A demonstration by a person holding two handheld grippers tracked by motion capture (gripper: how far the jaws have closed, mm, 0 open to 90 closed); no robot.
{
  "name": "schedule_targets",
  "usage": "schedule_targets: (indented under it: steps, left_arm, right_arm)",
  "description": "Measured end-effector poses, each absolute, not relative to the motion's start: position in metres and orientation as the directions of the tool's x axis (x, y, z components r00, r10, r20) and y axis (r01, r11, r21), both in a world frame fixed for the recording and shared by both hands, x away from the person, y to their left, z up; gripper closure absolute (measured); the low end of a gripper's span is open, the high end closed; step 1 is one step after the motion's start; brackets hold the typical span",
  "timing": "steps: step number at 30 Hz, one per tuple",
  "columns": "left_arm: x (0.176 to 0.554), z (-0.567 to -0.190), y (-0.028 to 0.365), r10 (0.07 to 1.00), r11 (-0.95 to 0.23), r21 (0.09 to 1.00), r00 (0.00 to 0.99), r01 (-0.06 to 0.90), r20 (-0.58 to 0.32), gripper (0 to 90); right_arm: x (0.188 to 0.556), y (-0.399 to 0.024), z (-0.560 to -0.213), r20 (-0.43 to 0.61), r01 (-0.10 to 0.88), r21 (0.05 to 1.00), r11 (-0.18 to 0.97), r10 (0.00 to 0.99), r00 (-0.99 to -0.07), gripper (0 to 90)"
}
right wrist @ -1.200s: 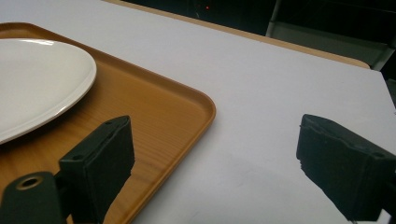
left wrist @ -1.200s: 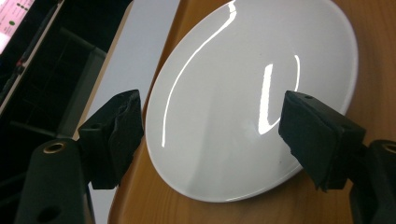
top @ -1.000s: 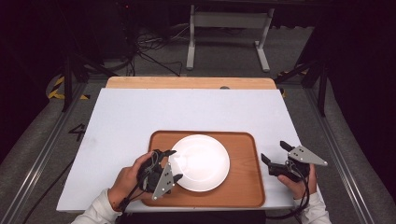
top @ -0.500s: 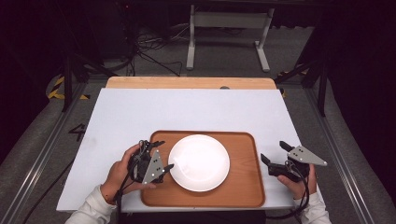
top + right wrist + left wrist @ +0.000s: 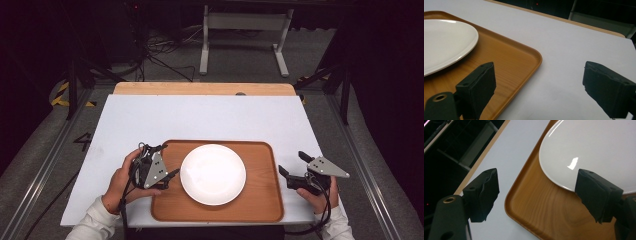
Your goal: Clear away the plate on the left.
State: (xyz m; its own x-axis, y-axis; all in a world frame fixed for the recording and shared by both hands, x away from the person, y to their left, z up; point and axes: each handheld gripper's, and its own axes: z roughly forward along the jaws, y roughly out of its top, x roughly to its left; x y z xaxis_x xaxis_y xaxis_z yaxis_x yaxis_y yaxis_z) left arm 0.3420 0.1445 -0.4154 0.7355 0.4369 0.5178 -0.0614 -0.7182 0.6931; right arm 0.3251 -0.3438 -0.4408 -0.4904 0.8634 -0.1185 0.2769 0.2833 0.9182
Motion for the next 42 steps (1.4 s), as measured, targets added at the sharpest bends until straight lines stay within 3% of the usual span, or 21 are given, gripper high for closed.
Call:
schedule_targets:
  steps: [23,42]
  left_arm:
    - [0.356,-0.414,0.193,0.576,-0.641,0.763,0.71,0.084,0.405,16.2]
    - [0.359,-0.43,0.242,0.666,-0.609,0.76,0.668,0.229,0.332,15.3]
  right_arm:
    - [0.325,-0.343,-0.441,-0.13,0.273,0.916,0.294,0.861,-0.492,11.9]
    - [0.329,-0.339,-0.441,-0.132,0.269,0.915,0.3,0.854,-0.504,11.9]
